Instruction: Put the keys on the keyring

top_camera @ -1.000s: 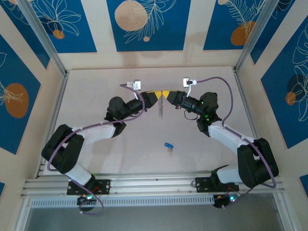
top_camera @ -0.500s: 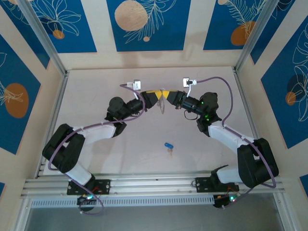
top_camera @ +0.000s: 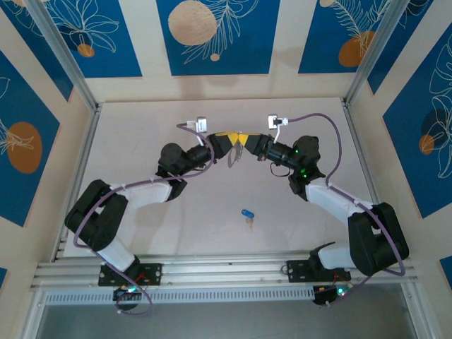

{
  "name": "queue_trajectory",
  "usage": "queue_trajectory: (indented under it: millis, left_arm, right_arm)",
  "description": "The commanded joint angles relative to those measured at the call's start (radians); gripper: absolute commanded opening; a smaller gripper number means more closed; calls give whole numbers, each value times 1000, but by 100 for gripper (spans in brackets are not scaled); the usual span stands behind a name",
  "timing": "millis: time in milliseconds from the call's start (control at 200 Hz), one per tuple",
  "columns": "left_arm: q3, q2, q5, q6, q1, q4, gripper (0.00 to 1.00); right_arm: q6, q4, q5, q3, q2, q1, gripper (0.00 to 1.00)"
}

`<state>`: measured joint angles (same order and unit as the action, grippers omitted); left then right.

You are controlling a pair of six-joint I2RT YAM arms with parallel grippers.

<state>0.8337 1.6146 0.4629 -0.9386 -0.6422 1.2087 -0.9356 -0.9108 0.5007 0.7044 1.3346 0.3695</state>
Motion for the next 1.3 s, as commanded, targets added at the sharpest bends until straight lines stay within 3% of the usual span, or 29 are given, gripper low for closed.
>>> queue_trajectory:
  millis: [0,85,145,285,610,795,1295]
  left_arm:
    - [15,8,23,-8,-14,83,8]
    - [11,7,34,-7,-13,82,0]
    - [14,1,50,5,-12,68,0]
    - [35,-39,121,74,-2,-40,0]
    - [189,-143,351,423,24,-563,0]
    - [256,-151,393,517,27,-710,0]
    - [267,-151,399,498,26,-700,0]
  right_arm:
    - [3,-21,-3,-4,-8,-6,0]
    - [5,-19,5,-4,-10,-11,0]
    - [4,-15,20,-6,-17,-23,0]
    - [12,8,82,-31,-76,-83,18]
    - [138,200,263,-4,-223,-148,37]
    - [172,242,313,11,-229,-138,37]
    - [171,215,276,18,-178,-99,32]
